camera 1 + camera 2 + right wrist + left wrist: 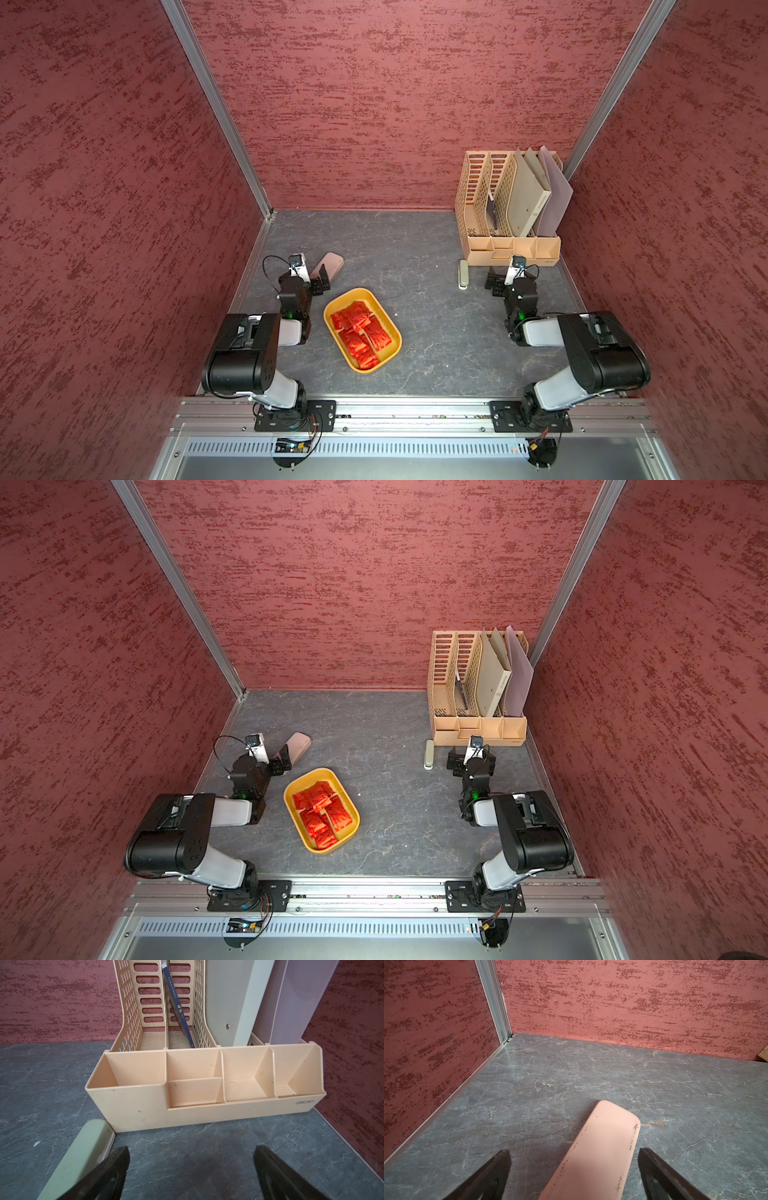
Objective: Take the tea bags out of the storage box
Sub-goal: Pick up the storage box at the center of the board.
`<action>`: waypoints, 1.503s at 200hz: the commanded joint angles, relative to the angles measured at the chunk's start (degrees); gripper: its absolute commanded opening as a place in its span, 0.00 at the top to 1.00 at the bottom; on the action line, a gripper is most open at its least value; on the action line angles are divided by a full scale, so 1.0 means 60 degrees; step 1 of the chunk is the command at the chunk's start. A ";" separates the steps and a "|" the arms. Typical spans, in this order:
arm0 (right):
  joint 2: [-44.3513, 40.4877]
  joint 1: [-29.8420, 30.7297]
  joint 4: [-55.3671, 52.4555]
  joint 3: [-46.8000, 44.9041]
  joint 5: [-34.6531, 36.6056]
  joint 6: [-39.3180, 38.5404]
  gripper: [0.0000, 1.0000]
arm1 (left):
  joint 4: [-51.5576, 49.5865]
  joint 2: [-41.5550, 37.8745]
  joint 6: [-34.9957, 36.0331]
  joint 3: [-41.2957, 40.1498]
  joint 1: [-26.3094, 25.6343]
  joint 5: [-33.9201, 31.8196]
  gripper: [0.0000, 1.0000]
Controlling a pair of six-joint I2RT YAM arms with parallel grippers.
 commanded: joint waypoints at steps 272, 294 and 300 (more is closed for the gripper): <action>-0.5653 0.0088 -0.5624 0.0957 -0.2097 0.4377 0.02 | -2.0900 -0.1139 -0.1564 0.8834 -0.4987 0.0293 0.09; -0.5567 0.0082 -0.5444 0.0900 -0.2418 0.4381 0.01 | -2.0614 -0.0765 -0.1191 0.8908 -0.3786 0.0517 0.16; -0.5559 0.0082 -0.5405 0.0885 -0.2465 0.4392 0.02 | -2.0434 -0.0695 -0.1061 0.8931 -0.3588 0.0702 0.16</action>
